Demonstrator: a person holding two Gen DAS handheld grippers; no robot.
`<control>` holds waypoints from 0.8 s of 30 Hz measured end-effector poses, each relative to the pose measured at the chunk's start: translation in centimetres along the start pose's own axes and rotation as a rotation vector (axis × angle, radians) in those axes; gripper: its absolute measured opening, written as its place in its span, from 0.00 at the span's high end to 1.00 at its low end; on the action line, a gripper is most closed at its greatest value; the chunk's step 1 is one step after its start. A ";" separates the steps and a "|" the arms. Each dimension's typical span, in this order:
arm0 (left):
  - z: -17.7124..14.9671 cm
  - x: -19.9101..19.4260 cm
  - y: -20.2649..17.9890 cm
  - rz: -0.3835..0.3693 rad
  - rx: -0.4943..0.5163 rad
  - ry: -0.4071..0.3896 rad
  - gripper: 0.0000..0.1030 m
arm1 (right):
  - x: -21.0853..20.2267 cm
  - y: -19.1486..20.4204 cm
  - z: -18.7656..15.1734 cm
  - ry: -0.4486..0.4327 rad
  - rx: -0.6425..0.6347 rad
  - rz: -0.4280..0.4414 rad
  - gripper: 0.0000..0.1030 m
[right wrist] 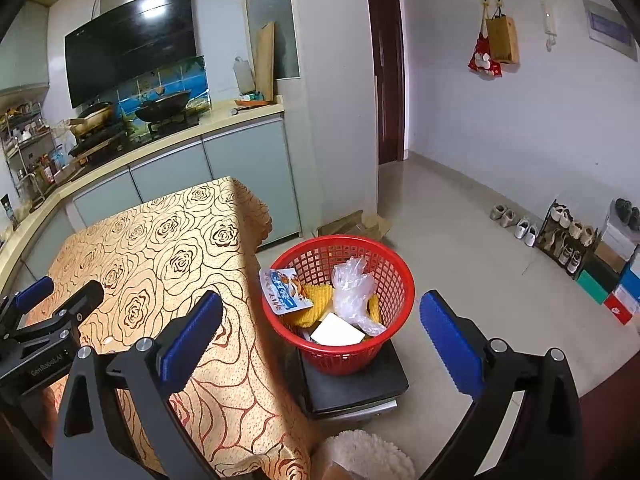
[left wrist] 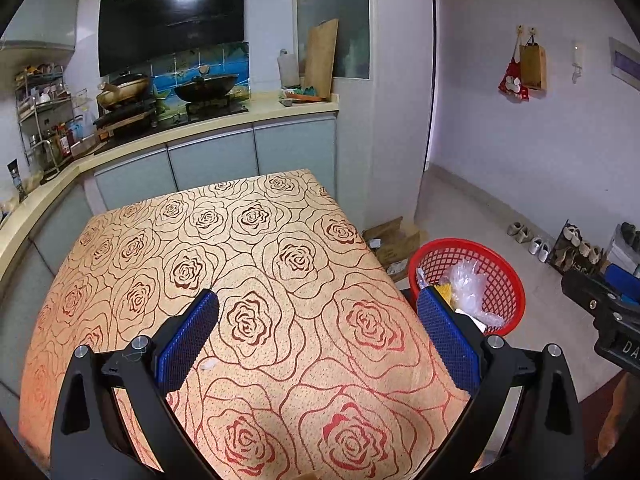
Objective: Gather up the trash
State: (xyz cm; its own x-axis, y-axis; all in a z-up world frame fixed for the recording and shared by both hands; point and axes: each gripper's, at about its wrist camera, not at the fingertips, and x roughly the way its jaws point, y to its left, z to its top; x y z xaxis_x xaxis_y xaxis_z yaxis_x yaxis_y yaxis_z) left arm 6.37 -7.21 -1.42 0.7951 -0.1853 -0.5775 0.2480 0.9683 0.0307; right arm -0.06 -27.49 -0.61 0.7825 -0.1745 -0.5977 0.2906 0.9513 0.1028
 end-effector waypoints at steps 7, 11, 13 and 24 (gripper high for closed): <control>-0.3 -0.2 0.4 0.003 -0.007 0.002 0.06 | -0.2 0.4 -0.1 0.001 -0.003 -0.001 0.07; -0.3 -0.1 0.4 0.008 -0.007 0.005 0.06 | -0.2 0.6 -0.2 0.005 -0.004 -0.006 0.07; -0.4 -0.1 0.6 0.010 -0.010 0.009 0.06 | -0.2 0.5 -0.3 0.009 -0.003 -0.006 0.07; -0.4 -0.2 0.8 0.018 -0.017 0.008 0.06 | -0.1 0.8 -0.2 0.007 -0.009 0.000 0.07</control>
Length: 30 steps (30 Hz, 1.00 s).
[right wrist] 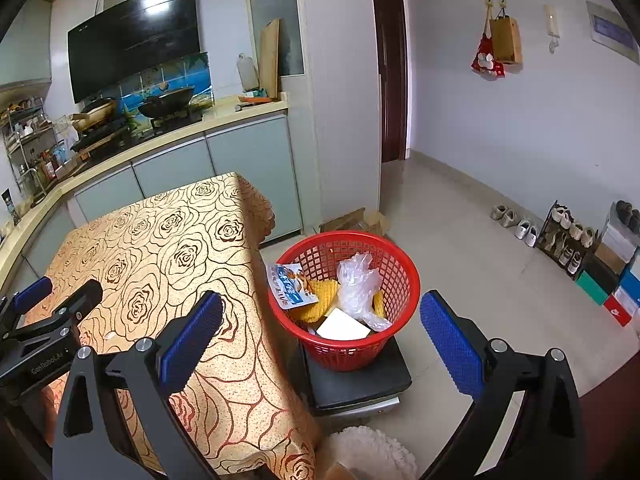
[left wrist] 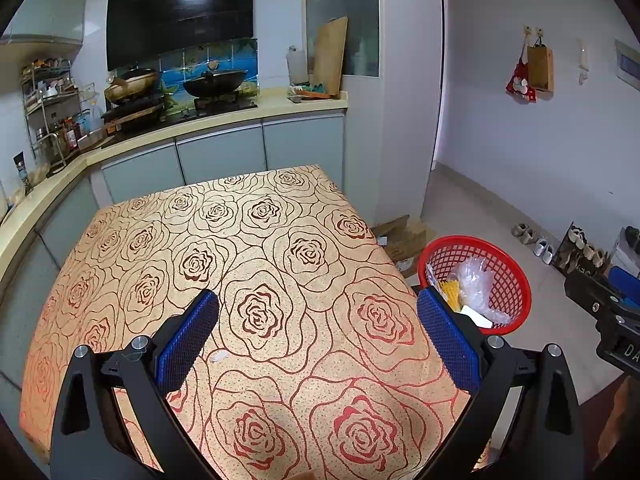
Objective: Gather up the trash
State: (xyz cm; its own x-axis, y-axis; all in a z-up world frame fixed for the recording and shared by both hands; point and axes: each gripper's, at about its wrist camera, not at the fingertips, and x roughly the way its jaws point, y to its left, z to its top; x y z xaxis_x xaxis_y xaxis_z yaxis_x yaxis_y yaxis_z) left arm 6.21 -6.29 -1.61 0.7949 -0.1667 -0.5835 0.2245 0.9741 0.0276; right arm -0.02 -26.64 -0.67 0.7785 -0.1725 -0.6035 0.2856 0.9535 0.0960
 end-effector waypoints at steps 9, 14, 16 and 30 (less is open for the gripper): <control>0.0 0.0 0.0 0.000 0.003 0.002 0.06 | 0.1 0.1 0.0 0.002 -0.004 -0.002 0.07; 0.0 0.0 0.0 -0.003 0.003 0.004 0.06 | 0.2 0.1 0.0 0.003 -0.003 -0.002 0.07; 0.0 0.0 0.1 -0.002 0.001 0.004 0.06 | 0.2 0.1 0.0 0.003 -0.002 -0.002 0.07; 0.1 0.1 0.1 0.001 0.001 0.005 0.06 | 0.2 0.1 -0.1 0.003 -0.003 -0.002 0.07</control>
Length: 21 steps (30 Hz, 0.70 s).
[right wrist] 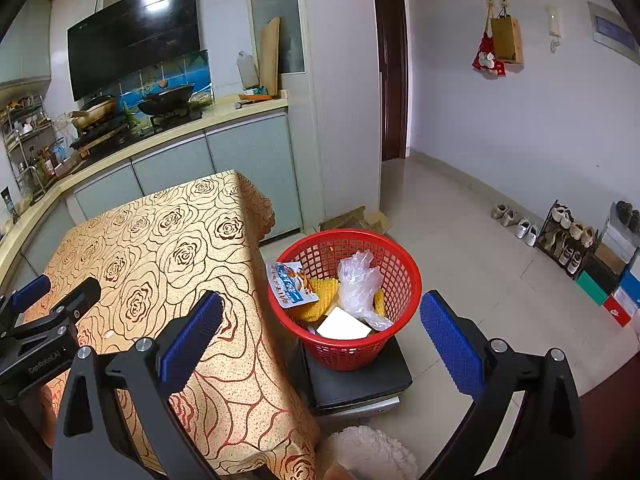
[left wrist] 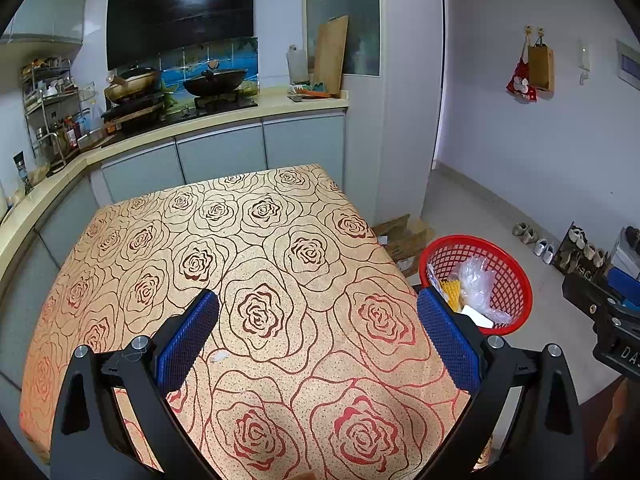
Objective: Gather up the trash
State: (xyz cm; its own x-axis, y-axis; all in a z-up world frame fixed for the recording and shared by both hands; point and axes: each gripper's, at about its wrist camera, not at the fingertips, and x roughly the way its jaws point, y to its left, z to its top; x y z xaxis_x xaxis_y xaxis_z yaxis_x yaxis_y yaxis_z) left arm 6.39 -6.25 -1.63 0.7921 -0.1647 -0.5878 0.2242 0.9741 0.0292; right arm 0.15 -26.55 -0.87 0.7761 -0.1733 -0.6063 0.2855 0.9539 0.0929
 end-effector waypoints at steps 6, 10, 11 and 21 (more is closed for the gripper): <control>0.0 0.0 0.0 0.002 0.000 -0.002 0.06 | 0.0 0.0 0.0 0.000 0.000 0.000 0.07; 0.0 0.0 0.0 0.004 0.000 -0.002 0.06 | 0.0 0.0 0.0 -0.001 -0.001 0.001 0.07; 0.0 0.1 0.0 0.005 0.000 -0.003 0.06 | 0.0 0.1 0.0 0.000 -0.001 0.000 0.07; 0.0 0.1 -0.1 0.008 -0.001 -0.003 0.06 | 0.2 0.1 0.0 0.001 -0.002 0.002 0.07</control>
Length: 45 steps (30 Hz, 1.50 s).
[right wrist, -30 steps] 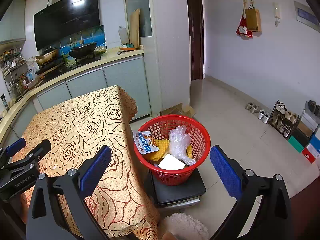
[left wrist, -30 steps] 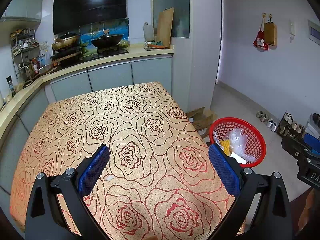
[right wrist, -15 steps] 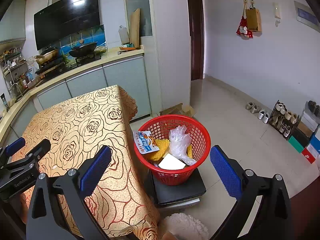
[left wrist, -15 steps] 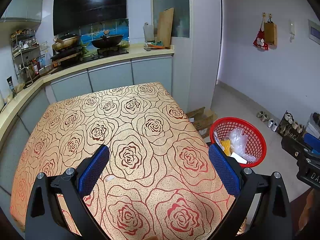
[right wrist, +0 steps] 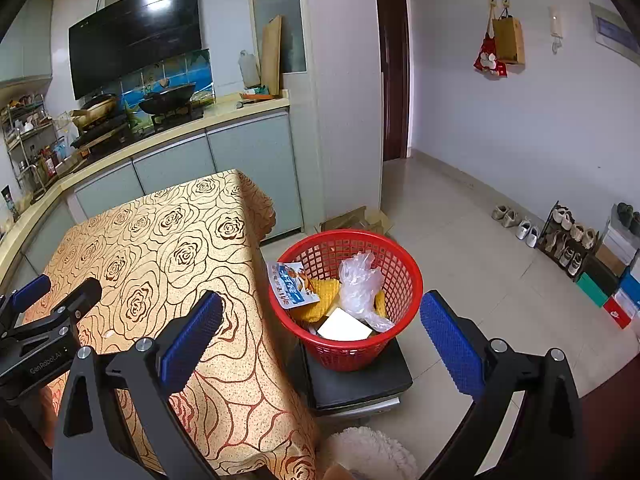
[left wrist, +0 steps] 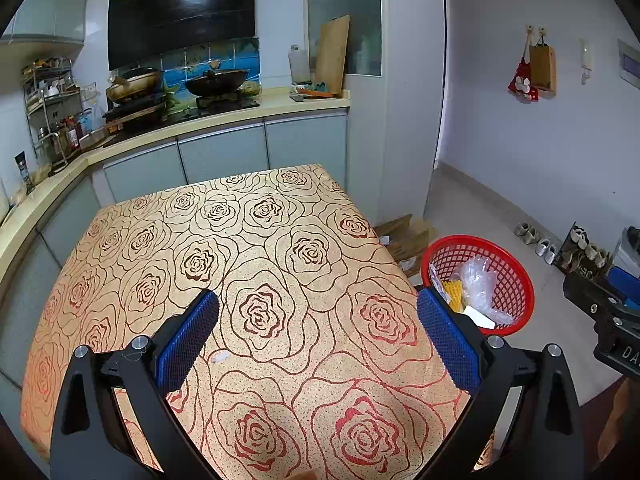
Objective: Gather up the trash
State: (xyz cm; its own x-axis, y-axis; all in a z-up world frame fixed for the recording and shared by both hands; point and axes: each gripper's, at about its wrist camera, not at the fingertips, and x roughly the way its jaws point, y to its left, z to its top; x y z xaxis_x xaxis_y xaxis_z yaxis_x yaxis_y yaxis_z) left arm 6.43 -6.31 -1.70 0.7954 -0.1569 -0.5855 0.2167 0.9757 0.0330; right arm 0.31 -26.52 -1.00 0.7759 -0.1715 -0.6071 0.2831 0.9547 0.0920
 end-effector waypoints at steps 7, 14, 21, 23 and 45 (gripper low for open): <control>0.0 0.1 0.0 -0.001 -0.001 0.001 0.06 | 0.0 0.0 0.0 0.002 -0.001 0.002 0.07; 0.0 0.1 -0.1 0.004 0.001 -0.001 0.06 | 0.0 0.0 0.0 0.002 -0.001 0.001 0.07; -0.2 0.1 -0.1 0.003 -0.006 0.002 0.06 | 0.0 0.0 0.0 0.003 -0.001 0.002 0.07; -0.3 0.1 -0.1 -0.001 -0.008 0.005 0.06 | 0.0 0.0 0.0 0.002 -0.002 0.002 0.07; -0.5 0.2 0.1 -0.001 -0.018 0.012 0.06 | 0.1 0.1 -0.1 0.007 -0.002 0.005 0.07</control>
State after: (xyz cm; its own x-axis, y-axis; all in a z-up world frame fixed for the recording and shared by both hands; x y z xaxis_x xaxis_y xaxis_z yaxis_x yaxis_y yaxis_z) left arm 6.30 -6.19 -2.19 0.7884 -0.1564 -0.5949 0.2076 0.9780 0.0180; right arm 0.41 -26.45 -1.12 0.7731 -0.1646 -0.6125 0.2778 0.9561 0.0937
